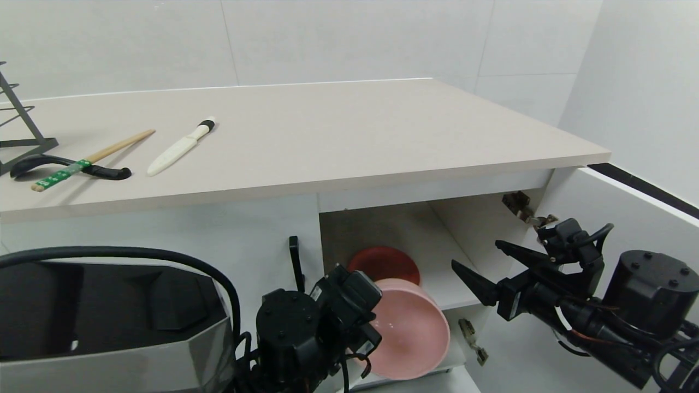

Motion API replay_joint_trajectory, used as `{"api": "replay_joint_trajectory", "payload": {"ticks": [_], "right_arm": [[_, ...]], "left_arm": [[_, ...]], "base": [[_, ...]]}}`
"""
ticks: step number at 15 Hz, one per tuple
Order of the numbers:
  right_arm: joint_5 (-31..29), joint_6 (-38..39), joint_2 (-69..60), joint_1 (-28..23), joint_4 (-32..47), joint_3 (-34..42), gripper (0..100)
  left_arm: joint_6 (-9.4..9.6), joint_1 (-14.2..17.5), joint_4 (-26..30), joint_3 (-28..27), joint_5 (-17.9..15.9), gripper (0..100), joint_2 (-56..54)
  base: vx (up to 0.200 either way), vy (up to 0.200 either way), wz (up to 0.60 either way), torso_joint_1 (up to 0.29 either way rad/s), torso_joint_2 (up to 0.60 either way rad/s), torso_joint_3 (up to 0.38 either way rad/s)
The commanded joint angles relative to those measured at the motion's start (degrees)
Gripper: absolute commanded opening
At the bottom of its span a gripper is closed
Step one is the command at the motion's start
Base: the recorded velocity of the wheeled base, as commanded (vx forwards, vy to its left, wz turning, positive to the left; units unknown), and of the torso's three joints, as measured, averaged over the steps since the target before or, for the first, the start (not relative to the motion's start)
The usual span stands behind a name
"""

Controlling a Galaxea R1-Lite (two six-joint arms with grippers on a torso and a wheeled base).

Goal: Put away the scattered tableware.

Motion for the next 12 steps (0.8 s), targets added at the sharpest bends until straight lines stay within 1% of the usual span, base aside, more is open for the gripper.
{"api": "replay_joint_trajectory", "payload": {"ticks": [1, 3, 5, 6, 7, 8, 9, 10, 11, 12], "right_arm": [[0.04, 0.01, 0.02, 0.34, -0.06, 0.17, 100], [0.04, 0.01, 0.02, 0.51, -0.06, 0.17, 100], [0.04, 0.01, -0.07, 0.43, -0.06, 0.17, 100], [0.04, 0.01, -0.07, 0.6, -0.06, 0.25, 100], [0.04, 0.01, -0.07, 0.6, -0.06, 0.34, 100], [0.04, 0.1, -0.07, 0.6, -0.06, 0.34, 100], [0.04, 0.01, -0.07, 0.6, -0.06, 0.43, 100], [0.04, 0.1, 0.1, 0.95, -0.06, 0.52, 100], [-0.04, 0.1, 0.37, 0.95, -0.06, 0.43, 100], [-0.04, 0.19, 0.45, 0.78, -0.06, 0.25, 100]], "left_arm": [[-0.3, 0.01, -0.09, -6.27, 4.12, 0, 4.43], [-0.56, 0.1, -0.09, -11.55, 7.64, 0, 7.33], [-0.65, 0.18, -0.09, -13.39, 9.4, 0, 8.65], [-0.91, 0.8, -0.09, -16.56, 11.42, 0, 10.41], [-1.18, 1.06, -0.09, -19.11, 12.47, 0, 11.03], [-1.79, 1.68, -0.09, -20.78, 12.83, 0, 11.03], [-1.88, 1.85, -0.09, -21.39, 12.83, 0, 10.94], [-3.37, 2.56, -0.09, -23.24, 12.83, 0, 10.67], [-5.48, 2.56, -0.09, -23.77, 12.3, 0, 9.97], [-6.27, 2.56, -0.09, -23.68, 12.12, 0, 9.53]], "base": [[0.0, 0.0, 0.0, 0.0, 0.0, 0.0], [0.0, 0.0, 0.0, 0.0, 0.0, 0.0], [0.0, 0.0, 0.0, 0.0, 0.0, 0.0], [0.0, 0.0, 0.0, 0.0, 0.0, 0.0], [0.0, 0.0, 0.0, 0.0, 0.0, 0.0], [0.0, 0.0, 0.0, 0.0, 0.0, 0.0], [0.0, 0.0, 0.0, 0.0, 0.0, 0.0], [0.0, 0.0, 0.0, 0.0, 0.0, 0.0], [0.0, 0.0, 0.0, 0.0, 0.0, 0.0], [0.0, 0.0, 0.0, 0.0, 0.0, 0.0]]}}
